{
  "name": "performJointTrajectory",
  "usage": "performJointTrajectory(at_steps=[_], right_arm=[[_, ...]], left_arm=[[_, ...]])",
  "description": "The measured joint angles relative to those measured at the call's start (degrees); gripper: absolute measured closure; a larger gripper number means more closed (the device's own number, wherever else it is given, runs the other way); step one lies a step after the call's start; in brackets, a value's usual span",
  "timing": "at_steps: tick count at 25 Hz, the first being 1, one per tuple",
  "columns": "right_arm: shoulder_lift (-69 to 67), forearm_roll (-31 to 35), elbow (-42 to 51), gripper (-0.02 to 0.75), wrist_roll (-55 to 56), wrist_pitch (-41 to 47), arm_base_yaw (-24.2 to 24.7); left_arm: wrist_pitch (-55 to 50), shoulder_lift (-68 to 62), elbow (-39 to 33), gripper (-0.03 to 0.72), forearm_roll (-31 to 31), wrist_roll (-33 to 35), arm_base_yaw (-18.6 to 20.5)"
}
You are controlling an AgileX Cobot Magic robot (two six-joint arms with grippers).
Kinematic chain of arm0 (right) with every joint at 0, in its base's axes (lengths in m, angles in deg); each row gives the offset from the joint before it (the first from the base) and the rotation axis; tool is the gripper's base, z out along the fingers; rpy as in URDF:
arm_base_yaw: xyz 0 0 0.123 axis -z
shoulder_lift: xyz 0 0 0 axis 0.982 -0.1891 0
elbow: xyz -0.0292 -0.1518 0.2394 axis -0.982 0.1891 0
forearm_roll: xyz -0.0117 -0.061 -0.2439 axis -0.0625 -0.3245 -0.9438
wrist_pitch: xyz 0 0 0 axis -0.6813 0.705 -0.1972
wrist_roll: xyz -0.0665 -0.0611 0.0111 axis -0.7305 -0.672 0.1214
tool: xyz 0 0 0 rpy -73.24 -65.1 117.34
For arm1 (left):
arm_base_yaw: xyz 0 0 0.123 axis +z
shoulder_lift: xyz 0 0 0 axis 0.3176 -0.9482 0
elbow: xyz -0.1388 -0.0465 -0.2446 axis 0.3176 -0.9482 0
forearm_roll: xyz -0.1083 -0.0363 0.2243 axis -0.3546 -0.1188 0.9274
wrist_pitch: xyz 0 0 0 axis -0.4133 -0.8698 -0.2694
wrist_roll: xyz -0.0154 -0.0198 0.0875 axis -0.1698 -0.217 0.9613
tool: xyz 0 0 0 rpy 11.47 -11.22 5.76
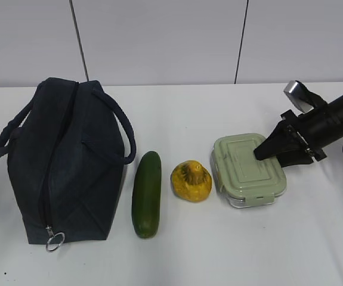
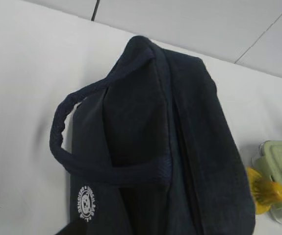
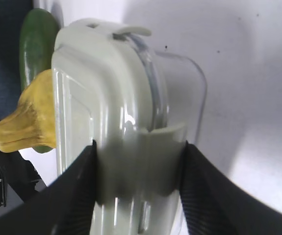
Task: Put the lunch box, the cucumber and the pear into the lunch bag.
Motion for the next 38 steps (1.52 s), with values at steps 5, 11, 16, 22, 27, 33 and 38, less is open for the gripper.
performJointTrajectory(at_steps=[5,11,16,22,27,33,38], right_arm=[[0.0,0.4,0.0,0.367,0.0,-0.2,0.0],[0.0,1.2,0.0,0.367,0.0,-0.6,0.0],[1.2,1.0,0.0,0.367,0.2,-1.3,0.0],[2.9,0.1,-0.4,0.367,0.3,-3.6,0.0],[3.5,1.2,-0.4,0.367,1.6,-3.7,0.0],[3.5,4.3,-0.4,0.367,3.0,-3.7,0.0],[3.6,7.9,-0.4,0.368,3.6,-3.8,0.0]], left_arm=[[1.2,-7.2,0.1,0.232,-9.5,9.1,0.0],[1.3,-11.0,0.1,0.231,-17.0,18.5,0.0],[0.7,-13.5,0.2,0.232,-19.5,21.8,0.0],[0.7,-16.9,0.2,0.368,-20.1,22.3,0.0],[0.7,-17.9,0.3,0.651,-20.5,22.3,0.0],[0.7,-18.0,0.3,0.701,-20.8,22.3,0.0],[0.6,-18.0,0.3,0.701,-21.1,22.3,0.0]])
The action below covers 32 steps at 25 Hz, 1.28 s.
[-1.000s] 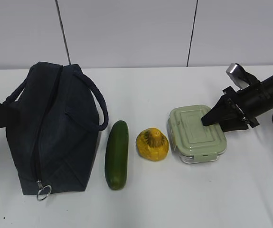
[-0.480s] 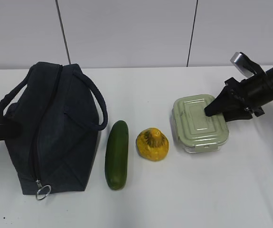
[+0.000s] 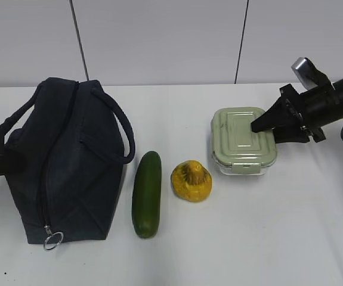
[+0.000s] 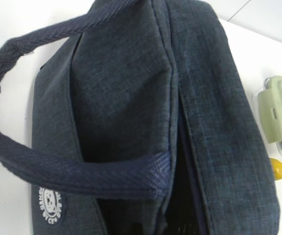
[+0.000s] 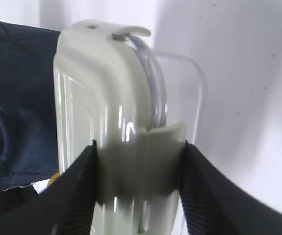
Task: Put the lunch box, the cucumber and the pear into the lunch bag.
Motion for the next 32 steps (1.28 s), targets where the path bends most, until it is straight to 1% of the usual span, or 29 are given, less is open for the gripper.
performJointTrajectory(at_steps=[3,8,11,15,17,19,24,27,30,32], right_arm=[[1.1,0.4,0.0,0.369,0.1,0.0,0.0],[3.5,3.0,0.0,0.370,0.9,0.0,0.0],[4.9,4.4,0.0,0.370,1.1,0.0,0.0],[6.6,6.4,0.0,0.370,1.3,0.0,-1.0],[7.3,7.8,0.0,0.370,1.3,0.0,-2.4],[7.6,9.5,0.0,0.370,1.3,0.0,-3.9],[7.7,15.2,0.0,0.370,1.3,0.0,-8.4],[7.7,16.4,-1.5,0.370,1.4,0.1,-11.0],[7.7,18.0,-3.2,0.370,1.7,0.1,-13.3],[7.7,19.8,-4.1,0.370,1.8,0.1,-14.9]], left_arm=[[-0.1,0.0,0.0,0.701,-0.1,0.0,0.0],[-0.1,0.0,0.0,0.701,-1.0,0.0,0.0],[0.1,0.0,0.0,0.701,-3.7,0.1,0.0],[-0.2,0.0,0.0,0.701,-10.6,3.9,0.0],[-1.1,0.0,0.0,0.702,-14.7,6.3,0.0],[-1.6,0.0,0.0,0.702,-17.4,7.8,0.0],[-1.6,-0.3,0.0,0.702,-18.9,8.6,0.0],[-1.7,-2.1,0.0,0.703,-20.5,8.8,-0.2],[-1.7,-4.8,0.0,0.703,-22.0,10.4,-2.0],[-1.6,-6.3,0.0,0.703,-24.1,11.9,-3.7]])
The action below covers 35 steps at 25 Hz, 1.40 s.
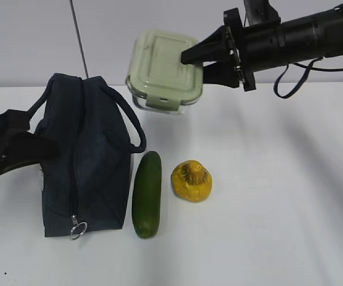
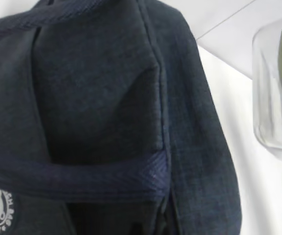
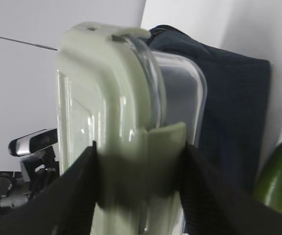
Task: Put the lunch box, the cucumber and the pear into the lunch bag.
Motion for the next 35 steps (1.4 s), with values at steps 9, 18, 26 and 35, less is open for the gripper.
performJointTrajectory(at_steps=[9,18,26,35], right_arm=[[0.0,8.1,-4.0,0.370,0.1,0.0,-8.5],[-1.0,11.0,-4.4,0.370,-1.5,0.0,-13.4],[-5.4,13.3,-4.4,0.370,-1.8,-3.5,-15.0],[-7.0,7.2,-4.9,0.370,-1.8,-7.7,-14.5]], left_arm=[[0.3,-2.3,0.0,0.703,-7.6,5.2,-3.1],[0.5,-2.3,0.0,0.703,-11.3,7.5,-3.1],[0.5,-2.3,0.0,0.703,-11.4,7.6,-3.1],[1.3,-2.4,0.0,0.703,-10.9,7.6,-3.1]])
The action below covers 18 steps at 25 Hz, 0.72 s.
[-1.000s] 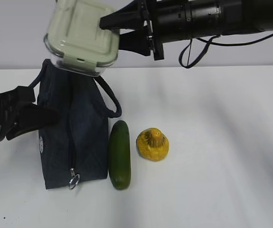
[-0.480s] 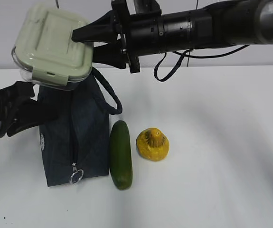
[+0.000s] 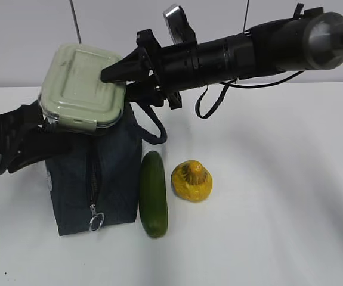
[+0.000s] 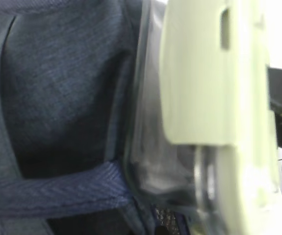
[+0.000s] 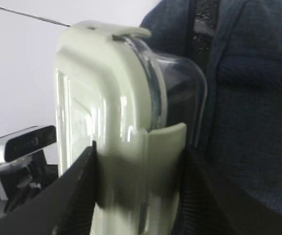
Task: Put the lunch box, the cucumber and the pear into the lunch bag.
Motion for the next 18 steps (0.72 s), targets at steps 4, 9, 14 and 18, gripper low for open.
performJointTrajectory(at_steps=[4,9,14,18], right_arm=[[0.0,-7.8,-0.1,0.370,0.2,-2.7,0.5],[0.1,-15.7,-0.1,0.370,0.8,-4.4,0.8],[0.1,-24.5,-0.1,0.370,2.4,-6.3,0.8],[0.2,-29.0,-0.1,0.370,5.3,-6.8,0.8]], left_arm=[[0.3,-0.1,0.0,0.703,0.1,0.0,0.0],[0.4,-0.1,0.0,0.703,0.0,0.0,0.0],[-1.0,-0.1,0.1,0.703,-0.7,0.0,-0.1],[-1.1,-0.1,0.1,0.703,-1.6,0.0,-0.1]])
